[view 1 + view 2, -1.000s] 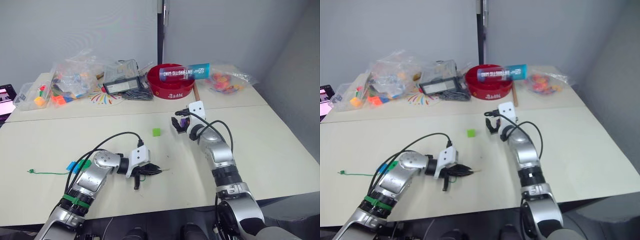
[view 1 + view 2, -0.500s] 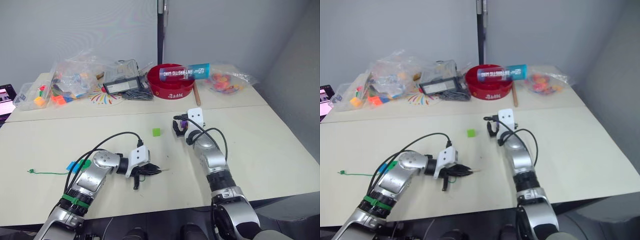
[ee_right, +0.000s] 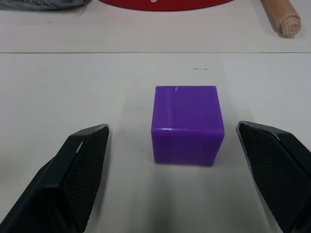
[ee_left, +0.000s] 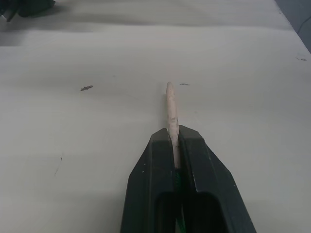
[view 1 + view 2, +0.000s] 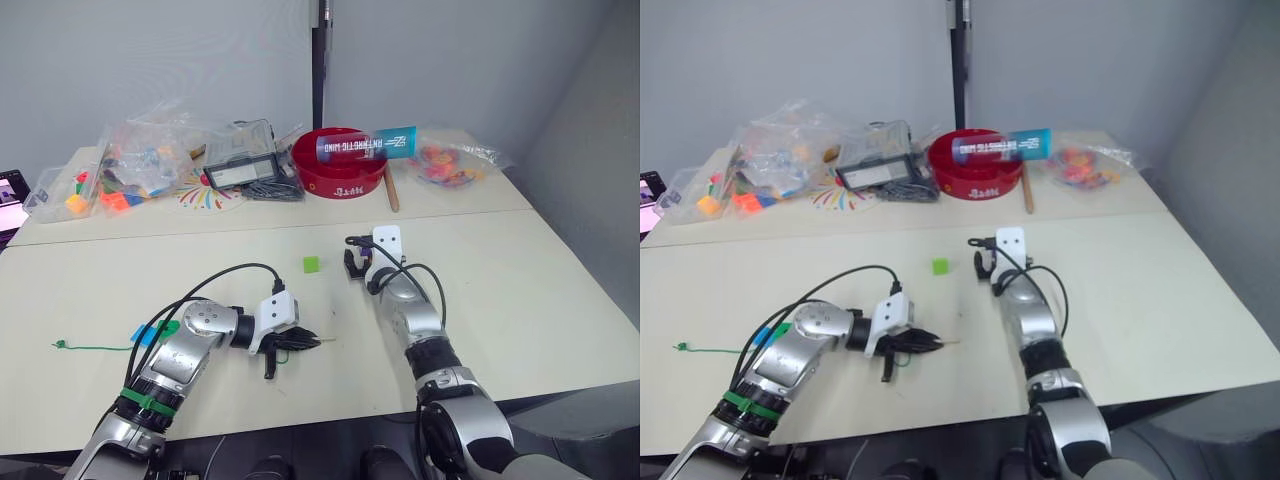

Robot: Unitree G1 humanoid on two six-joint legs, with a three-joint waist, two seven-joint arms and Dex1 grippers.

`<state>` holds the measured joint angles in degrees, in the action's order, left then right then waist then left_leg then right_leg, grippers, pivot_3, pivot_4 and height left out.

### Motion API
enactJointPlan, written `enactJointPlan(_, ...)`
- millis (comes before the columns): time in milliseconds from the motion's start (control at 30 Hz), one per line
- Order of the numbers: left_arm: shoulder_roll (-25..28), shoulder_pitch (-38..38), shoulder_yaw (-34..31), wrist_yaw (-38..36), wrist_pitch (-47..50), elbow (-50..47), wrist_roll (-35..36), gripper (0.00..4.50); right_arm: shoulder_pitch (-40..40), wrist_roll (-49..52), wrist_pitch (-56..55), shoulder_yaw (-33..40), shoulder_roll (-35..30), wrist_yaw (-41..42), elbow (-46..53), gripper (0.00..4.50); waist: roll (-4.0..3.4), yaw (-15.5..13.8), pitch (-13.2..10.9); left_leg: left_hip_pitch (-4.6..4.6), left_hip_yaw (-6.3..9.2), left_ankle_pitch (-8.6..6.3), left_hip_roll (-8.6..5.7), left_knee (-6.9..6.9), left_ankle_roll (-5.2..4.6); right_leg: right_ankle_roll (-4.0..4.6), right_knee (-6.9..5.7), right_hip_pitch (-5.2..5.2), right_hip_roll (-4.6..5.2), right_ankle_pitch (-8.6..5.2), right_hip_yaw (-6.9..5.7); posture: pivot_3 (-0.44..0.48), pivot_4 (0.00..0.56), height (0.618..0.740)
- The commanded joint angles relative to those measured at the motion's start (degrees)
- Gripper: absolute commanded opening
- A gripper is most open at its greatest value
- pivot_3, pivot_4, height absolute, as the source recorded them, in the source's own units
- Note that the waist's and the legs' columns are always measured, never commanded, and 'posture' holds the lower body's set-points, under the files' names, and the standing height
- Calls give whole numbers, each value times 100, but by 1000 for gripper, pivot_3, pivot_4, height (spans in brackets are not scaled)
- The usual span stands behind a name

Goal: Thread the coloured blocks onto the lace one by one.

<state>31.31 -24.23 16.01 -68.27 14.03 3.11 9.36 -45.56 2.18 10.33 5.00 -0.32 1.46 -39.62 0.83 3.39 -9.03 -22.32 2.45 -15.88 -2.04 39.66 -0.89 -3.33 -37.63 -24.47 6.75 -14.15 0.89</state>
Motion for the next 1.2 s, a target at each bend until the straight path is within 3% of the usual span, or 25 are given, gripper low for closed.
enactJointPlan(33,41,45,-46,-22,30,-167,95,0,-334,125,-338,138,-19,-21,-355,4484,0,12,0,0,0,0,0,0,0,0,0,0,0,0,0,0,150,740)
enactJointPlan(100,45,44,-43,-21,32,-166,93,0,-454,136,-429,169,-57,-38,-596,4247,0,16,0,1,0,1,0,-1,1,0,0,0,0,0,0,0,150,740)
enactJointPlan(400,63,64,-50,-12,52,-193,108,0,-552,217,-598,213,-93,42,-820,1227,0,49,0,1,1,1,1,-3,2,0,0,1,0,0,0,0,150,740)
enactJointPlan(533,67,90,-51,-7,53,-202,110,0,-196,279,-456,126,-72,300,-48,1181,0,46,0,1,2,0,1,-4,1,0,0,1,0,0,0,0,150,740)
enactJointPlan(600,74,118,-50,-7,53,-221,114,0,378,268,-40,-39,-93,425,1089,1181,0,40,0,0,3,0,1,-5,0,0,2,0,0,0,0,0,150,740)
enactJointPlan(733,66,130,-51,-6,34,-201,117,0,2208,283,1246,-620,-268,681,4289,1181,-3,-19,2,-4,13,-8,0,-5,-13,-1,-1,-2,-1,0,-3,0,150,740)
enactJointPlan(900,57,83,-46,-24,21,-150,140,0,3954,302,2413,-1295,-507,775,6740,1181,-3,-93,2,-6,4,-27,-1,0,-46,-2,4,-2,-3,-2,6,0,150,740)
enactJointPlan(1033,42,46,-31,-32,22,-131,147,0,4619,275,2879,-1598,-552,693,7360,1181,-3,-124,2,11,12,-26,12,5,-45,1,6,21,-22,-3,3,0,150,740)
enactJointPlan(1200,20,12,-15,-48,20,-124,156,0,4853,163,2942,-1707,-466,522,7023,1181,-3,-167,2,15,13,-23,11,8,-41,1,46,27,-23,-4,3,0,150,740)
